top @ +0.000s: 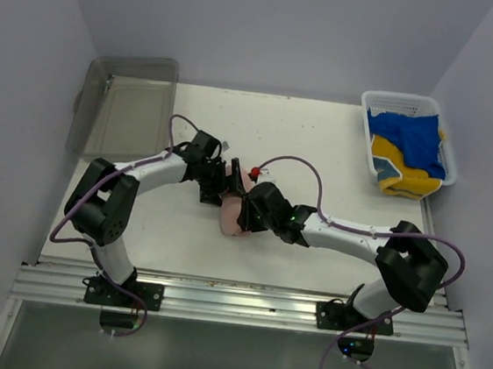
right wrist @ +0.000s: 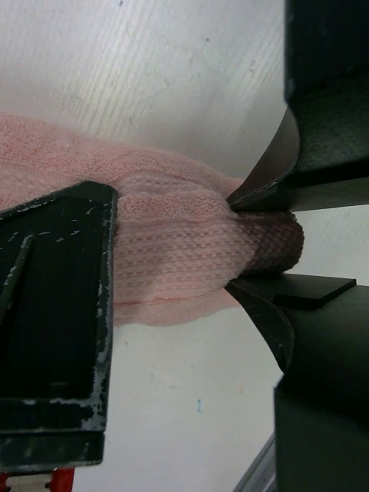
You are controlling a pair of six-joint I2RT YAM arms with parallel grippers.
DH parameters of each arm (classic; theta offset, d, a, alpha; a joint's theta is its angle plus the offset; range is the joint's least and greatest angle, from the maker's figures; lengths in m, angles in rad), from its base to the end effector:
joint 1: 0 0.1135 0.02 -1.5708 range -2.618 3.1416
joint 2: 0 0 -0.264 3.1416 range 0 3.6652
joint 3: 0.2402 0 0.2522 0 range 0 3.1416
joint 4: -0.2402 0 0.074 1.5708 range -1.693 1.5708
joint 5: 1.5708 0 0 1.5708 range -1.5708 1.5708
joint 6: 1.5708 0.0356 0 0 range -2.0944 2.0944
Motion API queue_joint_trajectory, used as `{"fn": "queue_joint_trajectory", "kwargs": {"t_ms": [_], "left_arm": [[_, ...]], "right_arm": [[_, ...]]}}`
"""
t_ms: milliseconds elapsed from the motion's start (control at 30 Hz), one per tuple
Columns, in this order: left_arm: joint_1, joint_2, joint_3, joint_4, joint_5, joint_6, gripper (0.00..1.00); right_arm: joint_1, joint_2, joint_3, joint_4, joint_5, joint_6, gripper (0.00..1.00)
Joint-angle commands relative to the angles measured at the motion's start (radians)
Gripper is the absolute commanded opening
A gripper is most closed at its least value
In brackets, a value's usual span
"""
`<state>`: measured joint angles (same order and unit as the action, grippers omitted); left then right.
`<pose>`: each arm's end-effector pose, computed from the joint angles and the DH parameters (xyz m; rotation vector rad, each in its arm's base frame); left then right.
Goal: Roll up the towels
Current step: Roll the towel, then place the rolled towel into the container
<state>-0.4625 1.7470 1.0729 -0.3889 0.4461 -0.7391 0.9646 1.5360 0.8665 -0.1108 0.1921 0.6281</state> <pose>0.3034 -0.1684 0.1747 -0.2245 2.8176 -0.9419 0.1865 0.2571 0.1957 -0.3069 2.3835 0.5543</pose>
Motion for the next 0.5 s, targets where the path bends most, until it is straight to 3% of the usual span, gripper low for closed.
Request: {"fn": "queue_joint_trajectory", "kwargs": {"t_ms": [0,267,467], "left_arm": [[-0.004,-0.047,-0.033,-0.010,0.028,0.029,0.92],[-0.011,-0.015,-0.041,0.033,0.039,0.024,0.89],[-0.031,0.006,-0.059,0.064,0.052,0.018,0.94]], "right_arm": [[-0.032,-0.002,-0.029,0.105,-0.101,0.068,0.18],[-0.058,-0.016,-0.067,0.166,-0.144,0.096,0.18],[-0.089,-0.023,-0.109,0.207,-0.181,0.127,0.17]]}}
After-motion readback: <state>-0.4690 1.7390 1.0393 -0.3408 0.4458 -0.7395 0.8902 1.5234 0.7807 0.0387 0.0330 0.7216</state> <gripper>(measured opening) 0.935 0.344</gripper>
